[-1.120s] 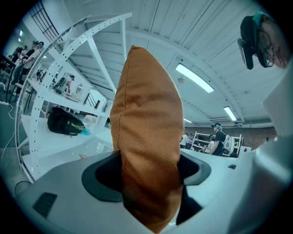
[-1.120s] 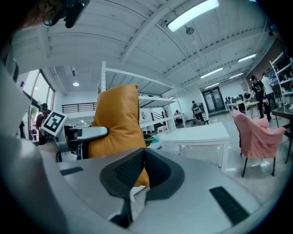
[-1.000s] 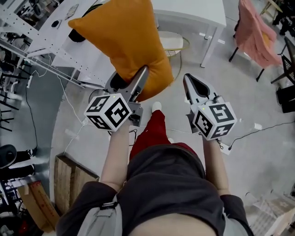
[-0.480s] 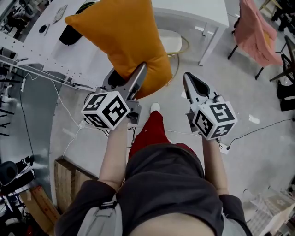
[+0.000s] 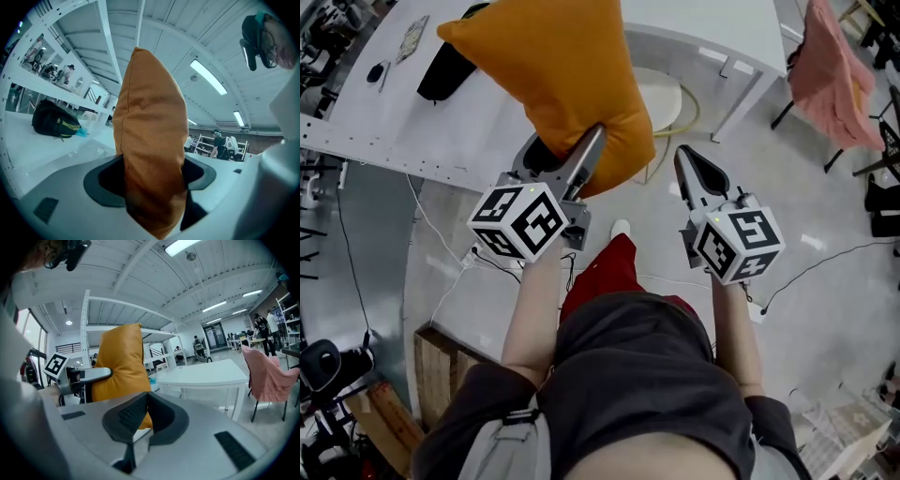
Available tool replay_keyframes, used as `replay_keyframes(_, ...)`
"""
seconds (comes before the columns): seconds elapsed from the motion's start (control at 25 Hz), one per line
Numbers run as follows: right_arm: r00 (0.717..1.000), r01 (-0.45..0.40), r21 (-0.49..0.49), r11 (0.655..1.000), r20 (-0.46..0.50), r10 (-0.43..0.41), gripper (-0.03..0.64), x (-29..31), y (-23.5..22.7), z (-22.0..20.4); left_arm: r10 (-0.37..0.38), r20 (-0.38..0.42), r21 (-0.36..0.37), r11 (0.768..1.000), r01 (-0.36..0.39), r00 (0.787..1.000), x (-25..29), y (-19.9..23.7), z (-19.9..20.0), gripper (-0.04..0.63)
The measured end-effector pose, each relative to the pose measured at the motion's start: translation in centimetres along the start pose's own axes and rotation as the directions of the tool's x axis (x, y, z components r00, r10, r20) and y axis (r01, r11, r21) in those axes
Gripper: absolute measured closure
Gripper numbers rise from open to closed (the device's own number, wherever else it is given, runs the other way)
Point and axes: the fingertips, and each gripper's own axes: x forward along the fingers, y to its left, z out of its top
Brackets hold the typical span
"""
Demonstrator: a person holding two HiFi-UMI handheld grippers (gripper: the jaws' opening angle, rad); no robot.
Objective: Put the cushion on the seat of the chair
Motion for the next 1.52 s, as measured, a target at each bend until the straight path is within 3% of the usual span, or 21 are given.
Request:
replay_keyframes(0.4,0.999,0.035,0.020,0.999,-0.025,-0.034,0.600,8.6,-3.1,2.3,-0.039,-0.030,-0.026,0.999,0.038,0.999,7.2,5.5,3.0,0.246)
replay_keyframes(0.76,0.996,0.073,0.020,0.997,-0.060,-0.072,0.600,14.6,-5.4,2.9,-0.087,-0.087,0.003,0.996,0.088,0.992,12.9,8.4,3.4,0.246)
replay_keyframes(1.52,0.995,0.059,0.028,0.998,-0.084,-0.057,0.600,17.9,-6.5,2.8,-0.044,-0.155,0.067,0.996,0.055,0.987,16.7,10.6,2.4,0.247)
